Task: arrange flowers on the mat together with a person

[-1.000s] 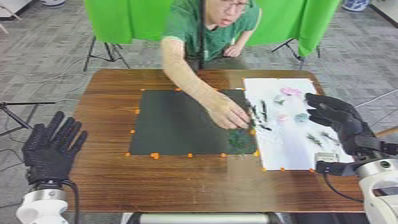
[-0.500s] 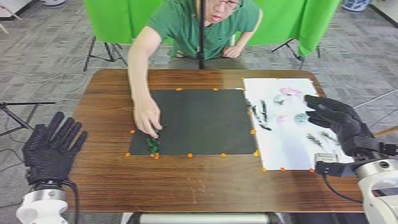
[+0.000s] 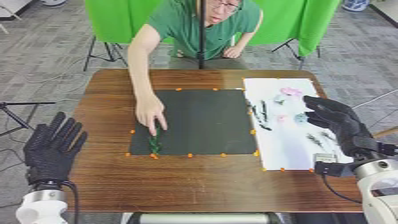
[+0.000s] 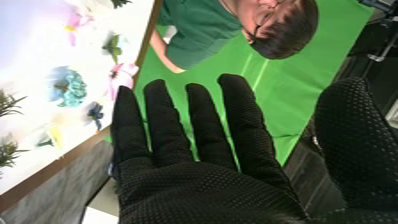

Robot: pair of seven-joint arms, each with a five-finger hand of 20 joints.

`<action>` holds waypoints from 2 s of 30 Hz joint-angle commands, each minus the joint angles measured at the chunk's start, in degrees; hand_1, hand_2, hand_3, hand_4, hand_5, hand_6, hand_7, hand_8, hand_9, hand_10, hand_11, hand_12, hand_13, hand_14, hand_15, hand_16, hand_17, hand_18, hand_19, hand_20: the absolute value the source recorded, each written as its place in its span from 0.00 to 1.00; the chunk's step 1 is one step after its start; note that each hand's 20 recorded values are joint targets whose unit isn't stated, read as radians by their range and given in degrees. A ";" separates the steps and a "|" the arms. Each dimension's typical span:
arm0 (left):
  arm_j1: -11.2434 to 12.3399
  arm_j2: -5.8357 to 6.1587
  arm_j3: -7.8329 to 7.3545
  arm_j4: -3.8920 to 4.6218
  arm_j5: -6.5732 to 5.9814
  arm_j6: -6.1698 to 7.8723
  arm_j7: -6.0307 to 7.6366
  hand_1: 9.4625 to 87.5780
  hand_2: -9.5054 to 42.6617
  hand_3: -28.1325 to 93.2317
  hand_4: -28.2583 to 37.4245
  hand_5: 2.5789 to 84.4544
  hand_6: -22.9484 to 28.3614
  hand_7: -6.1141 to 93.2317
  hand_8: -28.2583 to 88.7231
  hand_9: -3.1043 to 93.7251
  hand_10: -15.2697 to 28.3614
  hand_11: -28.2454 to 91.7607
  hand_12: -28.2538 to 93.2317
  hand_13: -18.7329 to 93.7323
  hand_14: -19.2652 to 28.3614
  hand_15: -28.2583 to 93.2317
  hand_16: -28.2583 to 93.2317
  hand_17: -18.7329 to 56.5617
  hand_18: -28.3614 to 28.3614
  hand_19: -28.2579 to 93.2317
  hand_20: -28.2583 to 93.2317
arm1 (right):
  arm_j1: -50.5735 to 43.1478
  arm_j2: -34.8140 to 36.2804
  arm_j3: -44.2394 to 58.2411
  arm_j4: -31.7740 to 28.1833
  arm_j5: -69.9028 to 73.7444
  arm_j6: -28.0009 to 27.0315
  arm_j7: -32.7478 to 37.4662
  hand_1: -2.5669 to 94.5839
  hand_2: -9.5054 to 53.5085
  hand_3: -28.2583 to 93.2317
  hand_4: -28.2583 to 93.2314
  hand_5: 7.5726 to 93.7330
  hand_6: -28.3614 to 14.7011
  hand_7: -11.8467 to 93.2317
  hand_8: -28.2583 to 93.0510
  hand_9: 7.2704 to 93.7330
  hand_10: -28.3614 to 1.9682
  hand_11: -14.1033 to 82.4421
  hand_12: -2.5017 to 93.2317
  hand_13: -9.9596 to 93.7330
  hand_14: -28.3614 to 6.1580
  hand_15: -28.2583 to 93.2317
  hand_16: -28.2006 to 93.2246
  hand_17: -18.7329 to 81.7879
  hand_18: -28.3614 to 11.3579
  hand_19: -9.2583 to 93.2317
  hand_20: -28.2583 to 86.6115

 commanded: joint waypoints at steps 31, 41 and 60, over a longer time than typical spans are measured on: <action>1.05 -0.22 -0.27 -0.11 -0.13 -0.34 0.62 0.19 0.44 0.81 0.00 0.41 0.60 0.18 0.15 0.32 0.68 0.37 0.27 0.34 0.68 0.39 0.18 0.12 0.79 0.54 0.31 | -2.80 7.62 7.58 -3.46 -28.17 6.89 15.75 0.22 0.16 0.87 0.04 0.33 0.51 0.26 0.14 0.32 0.30 0.21 0.18 0.37 0.27 0.28 0.38 0.27 0.24 0.42 0.36; 1.30 -0.27 -0.26 -0.34 -0.30 0.27 0.79 0.18 0.43 0.83 0.00 0.41 0.60 0.18 0.15 0.32 0.68 0.37 0.27 0.34 0.68 0.39 0.18 0.12 0.79 0.54 0.31 | -0.81 12.87 2.26 -2.46 -56.39 -3.02 30.59 0.27 0.00 0.83 0.01 0.51 0.50 0.34 0.12 0.43 0.26 0.61 0.37 0.48 0.27 0.69 0.40 0.31 0.17 0.63 0.41; 1.12 -0.17 0.42 -0.20 0.01 -0.07 0.08 0.19 0.41 0.83 0.00 0.42 0.61 0.19 0.15 0.32 0.69 0.38 0.27 0.34 0.68 0.40 0.17 0.12 0.79 0.54 0.31 | 6.19 12.34 -4.88 6.01 -48.86 -20.30 31.31 0.34 0.00 0.82 0.01 0.68 0.57 0.31 0.13 0.61 0.35 0.68 0.42 0.60 0.31 0.78 0.48 0.39 0.12 0.73 0.48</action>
